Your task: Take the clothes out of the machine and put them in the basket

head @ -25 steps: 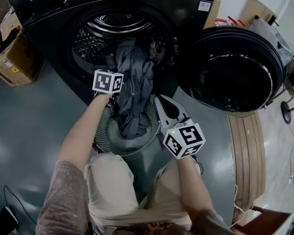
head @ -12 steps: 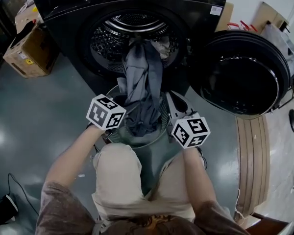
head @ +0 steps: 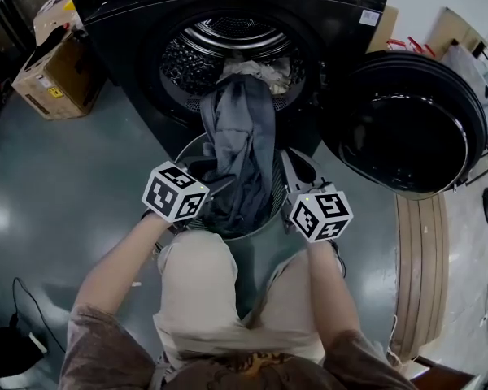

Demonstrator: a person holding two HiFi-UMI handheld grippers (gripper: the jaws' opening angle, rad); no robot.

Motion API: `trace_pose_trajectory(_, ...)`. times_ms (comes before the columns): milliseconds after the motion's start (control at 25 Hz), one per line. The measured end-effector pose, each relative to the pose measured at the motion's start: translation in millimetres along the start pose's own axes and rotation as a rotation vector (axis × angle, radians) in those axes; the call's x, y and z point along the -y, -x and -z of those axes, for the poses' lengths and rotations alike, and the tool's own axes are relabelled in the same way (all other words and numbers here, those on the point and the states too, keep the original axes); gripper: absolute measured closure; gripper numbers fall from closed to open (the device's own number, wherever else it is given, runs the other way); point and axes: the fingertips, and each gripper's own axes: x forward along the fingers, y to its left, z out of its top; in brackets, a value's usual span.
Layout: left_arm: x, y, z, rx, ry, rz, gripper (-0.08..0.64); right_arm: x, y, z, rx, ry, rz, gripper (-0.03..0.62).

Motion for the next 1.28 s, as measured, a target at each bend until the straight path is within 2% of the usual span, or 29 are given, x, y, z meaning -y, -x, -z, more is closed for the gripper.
trace_pose_trajectory(160, -29.9, 2.0, -29.6, 0.091, -0.006, -0.094, 0.315, 2.2, 1.2, -1.8, 0.002, 0.0, 0.005, 0.595)
trace_pose_trajectory(240, -49.0, -8.3, -42.3, 0.103, -0.024, -0.129, 0.28, 0.7, 1.2, -1.3, 0.001, -0.003, 0.004, 0.595)
trace_pose_trajectory(440, -111.1, -59.1, -56.0, 0.052, -0.078, -0.258, 0.198, -8.5, 1.9, -0.5, -0.014, 0.049, -0.006, 0.595)
trace_pose_trajectory(640, -156.4, -99.3, -62.1, 0.015, -0.04, -0.338, 0.172, -5.9, 3.5, -2.2, -0.01, 0.052, 0.007, 0.595)
trace_pose_trajectory(840, -179.0, -122.6, -47.5, -0.04, 0.006, -0.376, 0.173, -0.7, 3.5, -1.1, -0.013, 0.05, 0.029, 0.595)
trace_pose_trajectory(1000, -183.6, -126.1, -41.3, -0.032, 0.013, -0.396, 0.214, 1.0, 3.3, -1.8, -0.008, 0.041, 0.033, 0.595)
trace_pose_trajectory(1080, -178.0, -125.5, -40.8, -0.045, 0.027, -0.373, 0.33, 2.0, 1.5, -0.6, -0.013, 0.051, 0.033, 0.595)
trace_pose_trajectory(1120, -172.8, -124.5, -39.8, -0.054, 0.039, -0.352, 0.44, 3.1, 1.0, 0.5, -0.016, 0.051, 0.035, 0.595)
trace_pose_trajectory(1160, -166.6, -123.2, -38.7, -0.06, 0.049, -0.328, 0.481, 4.4, 1.0, 1.5, -0.018, 0.049, 0.037, 0.595)
trace_pose_trajectory(1280, -146.9, -111.9, -37.7, -0.052, 0.075, -0.253, 0.503, 7.6, 1.4, 2.8, -0.019, 0.043, 0.04, 0.595)
